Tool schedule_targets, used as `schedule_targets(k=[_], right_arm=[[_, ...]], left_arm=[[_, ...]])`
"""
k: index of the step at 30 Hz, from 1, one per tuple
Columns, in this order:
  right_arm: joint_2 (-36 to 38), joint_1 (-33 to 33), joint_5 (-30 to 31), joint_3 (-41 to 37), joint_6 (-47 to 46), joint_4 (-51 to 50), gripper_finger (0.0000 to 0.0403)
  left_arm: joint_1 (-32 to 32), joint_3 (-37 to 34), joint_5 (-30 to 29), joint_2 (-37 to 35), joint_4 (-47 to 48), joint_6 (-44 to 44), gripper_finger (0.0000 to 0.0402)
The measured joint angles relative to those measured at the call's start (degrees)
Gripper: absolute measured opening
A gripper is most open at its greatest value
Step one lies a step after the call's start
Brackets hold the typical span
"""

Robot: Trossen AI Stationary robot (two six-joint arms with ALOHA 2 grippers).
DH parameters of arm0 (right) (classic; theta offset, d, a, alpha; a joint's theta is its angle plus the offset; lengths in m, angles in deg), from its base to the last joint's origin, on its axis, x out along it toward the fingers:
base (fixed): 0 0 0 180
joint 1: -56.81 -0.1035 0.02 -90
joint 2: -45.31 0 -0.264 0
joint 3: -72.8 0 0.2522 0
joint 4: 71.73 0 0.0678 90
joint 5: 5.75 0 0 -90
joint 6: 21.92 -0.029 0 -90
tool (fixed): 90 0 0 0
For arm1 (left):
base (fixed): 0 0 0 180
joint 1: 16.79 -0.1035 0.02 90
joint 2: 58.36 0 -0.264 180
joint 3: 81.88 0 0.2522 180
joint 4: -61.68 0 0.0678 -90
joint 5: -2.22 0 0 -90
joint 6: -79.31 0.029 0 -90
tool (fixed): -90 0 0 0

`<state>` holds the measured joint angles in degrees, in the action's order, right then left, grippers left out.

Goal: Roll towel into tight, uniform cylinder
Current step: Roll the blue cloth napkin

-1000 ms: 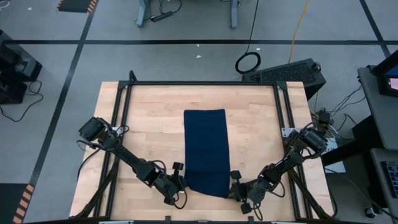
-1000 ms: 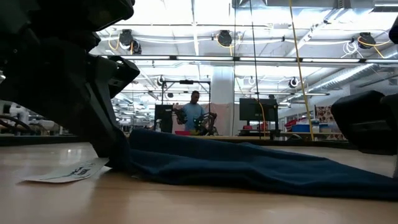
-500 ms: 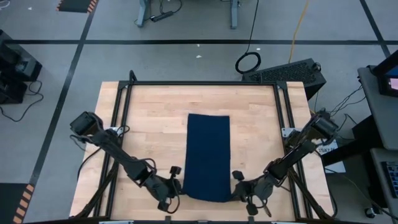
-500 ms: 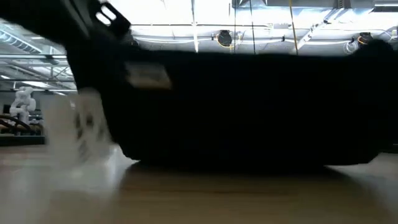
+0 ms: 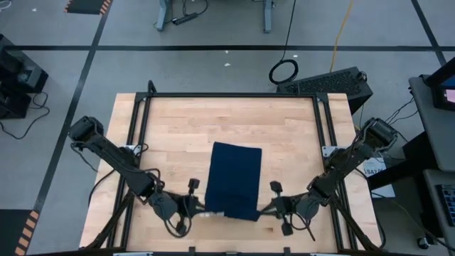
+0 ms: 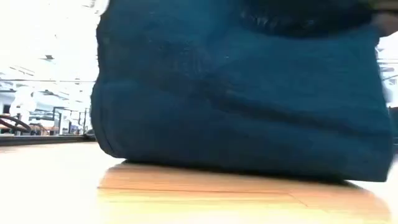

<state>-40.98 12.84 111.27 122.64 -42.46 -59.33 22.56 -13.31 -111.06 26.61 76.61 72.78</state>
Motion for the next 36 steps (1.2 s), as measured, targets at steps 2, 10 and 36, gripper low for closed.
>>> schedule_targets(k=[2, 10, 36], right_arm=[[1.18, 1.23, 2.54, 0.0, 1.34, -1.23, 0.0003], [3.27, 9.11, 6.21, 0.02, 7.42, -7.14, 0.0004], [6.06, 4.91, -8.86, 0.06, -2.04, -15.72, 0.0004]], left_arm=[[-1.3, 0.0, -1.4, -1.21, 1.38, 1.2, 0.0007], [-9.75, 0.0, -2.8, -1.8, 10.22, 0.47, 0.0007], [-5.48, 0.02, 4.15, -1.67, 0.52, -3.54, 0.0007]])
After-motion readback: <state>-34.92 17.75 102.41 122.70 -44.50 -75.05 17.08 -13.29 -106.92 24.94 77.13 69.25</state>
